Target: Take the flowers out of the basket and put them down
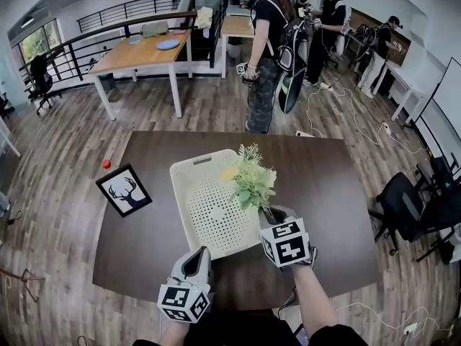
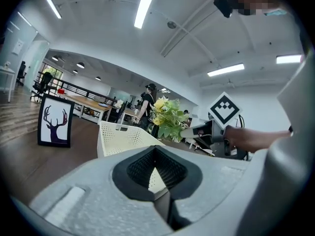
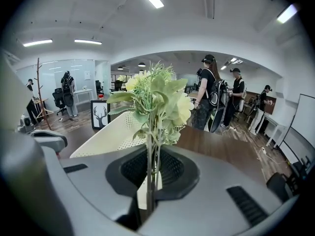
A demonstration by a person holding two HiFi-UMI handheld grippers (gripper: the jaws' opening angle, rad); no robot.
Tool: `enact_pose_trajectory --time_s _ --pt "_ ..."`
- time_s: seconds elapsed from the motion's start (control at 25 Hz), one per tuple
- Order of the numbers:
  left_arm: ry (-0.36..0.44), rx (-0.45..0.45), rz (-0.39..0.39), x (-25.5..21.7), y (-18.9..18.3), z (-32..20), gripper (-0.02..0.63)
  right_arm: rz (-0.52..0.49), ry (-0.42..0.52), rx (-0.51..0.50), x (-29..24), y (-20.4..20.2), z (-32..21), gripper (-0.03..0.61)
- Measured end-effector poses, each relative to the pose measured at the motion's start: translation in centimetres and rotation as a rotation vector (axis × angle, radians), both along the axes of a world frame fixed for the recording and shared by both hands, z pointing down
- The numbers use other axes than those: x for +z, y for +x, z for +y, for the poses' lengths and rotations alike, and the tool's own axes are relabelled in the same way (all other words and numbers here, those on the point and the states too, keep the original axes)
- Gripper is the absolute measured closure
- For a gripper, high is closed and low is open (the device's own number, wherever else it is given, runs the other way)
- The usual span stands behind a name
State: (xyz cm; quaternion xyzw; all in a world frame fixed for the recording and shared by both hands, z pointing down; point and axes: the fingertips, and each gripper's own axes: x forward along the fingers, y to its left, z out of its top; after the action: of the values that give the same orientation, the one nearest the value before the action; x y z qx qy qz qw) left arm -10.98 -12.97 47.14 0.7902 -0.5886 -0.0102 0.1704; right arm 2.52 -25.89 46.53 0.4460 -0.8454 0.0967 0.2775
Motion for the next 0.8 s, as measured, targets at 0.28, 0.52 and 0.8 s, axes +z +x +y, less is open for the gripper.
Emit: enact_pose_trajectory --time_s 0.28,0.52,0.8 --pt "0.006 0.036 0.004 -0.1 1.2 0.1 0.609 -0.004 0.004 0.043 0.1 2.2 0.3 0.546" --pt "0.007 0.055 0.004 -0.1 2.4 0.2 0.611 -0.016 0.013 0.082 0.0 4.1 0.7 0.546" --pt "0.014 0.093 -0.001 -0.5 4.1 0.3 0.609 -0.023 0.013 0.118 -0.1 6.2 1.3 0.546"
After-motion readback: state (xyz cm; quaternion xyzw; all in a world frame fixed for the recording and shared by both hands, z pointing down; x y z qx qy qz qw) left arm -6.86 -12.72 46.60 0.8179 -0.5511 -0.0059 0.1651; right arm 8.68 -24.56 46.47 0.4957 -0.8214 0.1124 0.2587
